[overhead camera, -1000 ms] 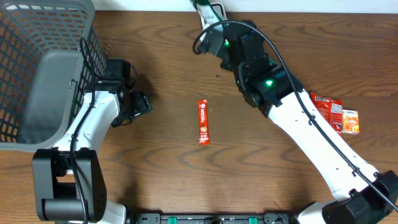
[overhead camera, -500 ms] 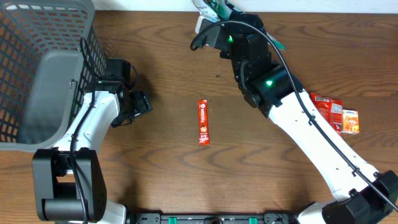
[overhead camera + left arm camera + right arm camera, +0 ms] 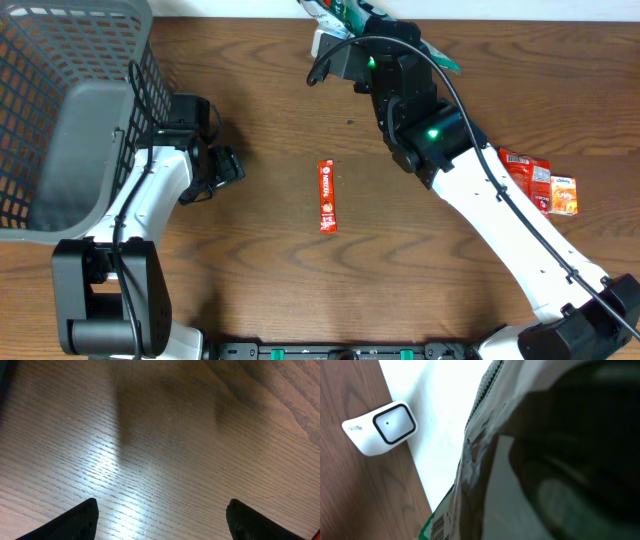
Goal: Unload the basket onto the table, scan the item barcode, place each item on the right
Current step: 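Lift the gloves pack up to the white scanner with the right gripper, then hold the gloves pack's barcode against the white scanner, then carry the gloves pack to the table's right side and release it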
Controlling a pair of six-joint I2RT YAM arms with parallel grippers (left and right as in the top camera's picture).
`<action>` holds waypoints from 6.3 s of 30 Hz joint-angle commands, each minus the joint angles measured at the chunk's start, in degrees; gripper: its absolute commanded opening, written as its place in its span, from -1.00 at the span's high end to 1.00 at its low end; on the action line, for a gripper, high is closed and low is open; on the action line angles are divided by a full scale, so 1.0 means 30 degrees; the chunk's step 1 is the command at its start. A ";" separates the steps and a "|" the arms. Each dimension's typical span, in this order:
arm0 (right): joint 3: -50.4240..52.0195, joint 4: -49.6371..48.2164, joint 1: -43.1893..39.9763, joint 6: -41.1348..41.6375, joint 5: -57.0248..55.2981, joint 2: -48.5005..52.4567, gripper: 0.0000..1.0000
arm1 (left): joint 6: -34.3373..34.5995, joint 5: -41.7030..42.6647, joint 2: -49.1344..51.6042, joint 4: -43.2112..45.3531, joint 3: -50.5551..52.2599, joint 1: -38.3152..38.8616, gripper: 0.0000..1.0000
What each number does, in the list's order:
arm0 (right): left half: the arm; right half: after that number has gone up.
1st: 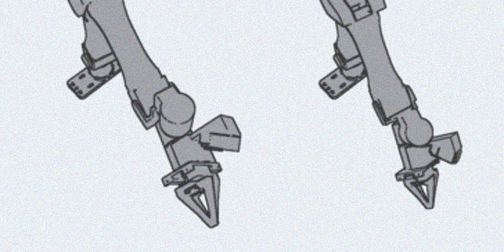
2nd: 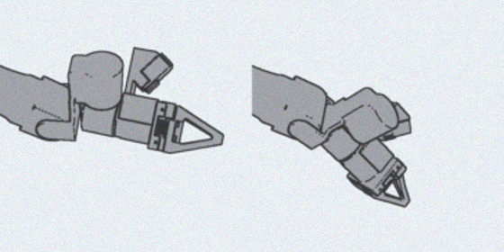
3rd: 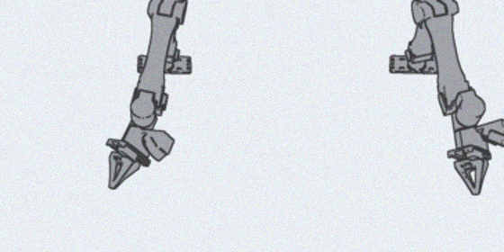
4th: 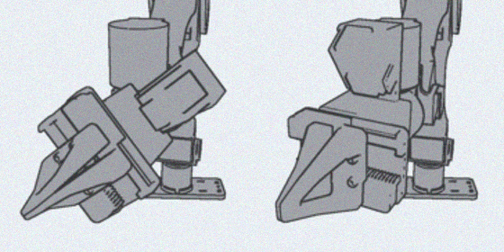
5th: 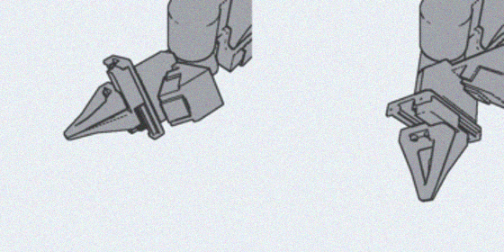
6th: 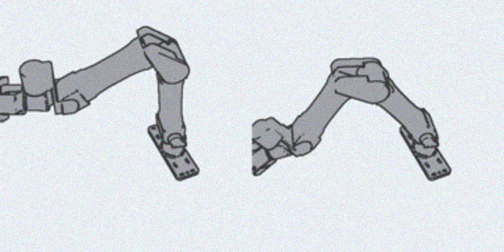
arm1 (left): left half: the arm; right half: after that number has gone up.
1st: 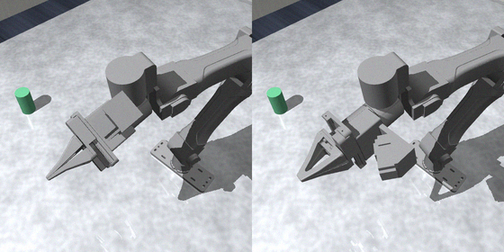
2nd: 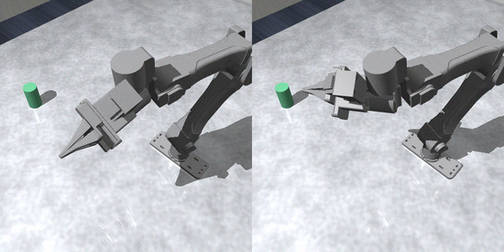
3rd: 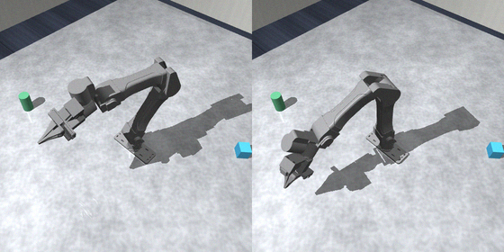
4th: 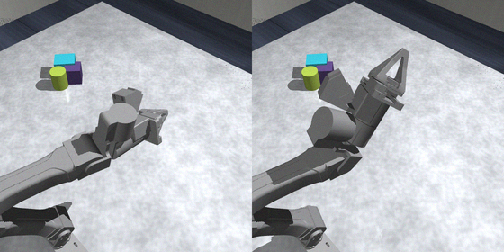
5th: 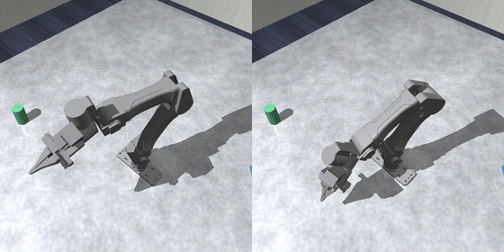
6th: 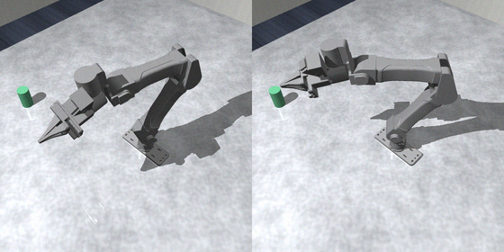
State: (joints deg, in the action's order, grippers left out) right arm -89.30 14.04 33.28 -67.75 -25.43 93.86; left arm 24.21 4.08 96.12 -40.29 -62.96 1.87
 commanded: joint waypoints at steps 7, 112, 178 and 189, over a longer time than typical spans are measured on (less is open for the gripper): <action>-0.0335 -0.0124 -0.0058 -0.0015 0.0240 -0.0284 0.98 | 0.0175 -0.0379 0.0036 -0.0051 0.0073 -0.0153 -0.65; -0.0634 0.1180 -0.2280 1.7099 0.1166 -0.2244 0.98 | 0.0175 -0.0372 0.0036 -0.0051 0.0073 -0.0153 -0.65; 0.1705 1.5584 -1.0885 2.0961 0.4044 0.3286 -0.99 | 0.0175 -0.0379 0.0036 -0.0051 0.0073 -0.0153 -0.65; 0.0991 1.6043 -0.9814 2.2651 1.9154 0.3344 -0.98 | 0.0175 -0.0379 0.0036 -0.0051 0.0073 -0.0153 -0.65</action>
State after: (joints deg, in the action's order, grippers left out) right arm -86.26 62.15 1.80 -1.41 19.09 103.83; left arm 24.21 3.88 96.12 -40.27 -62.92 1.87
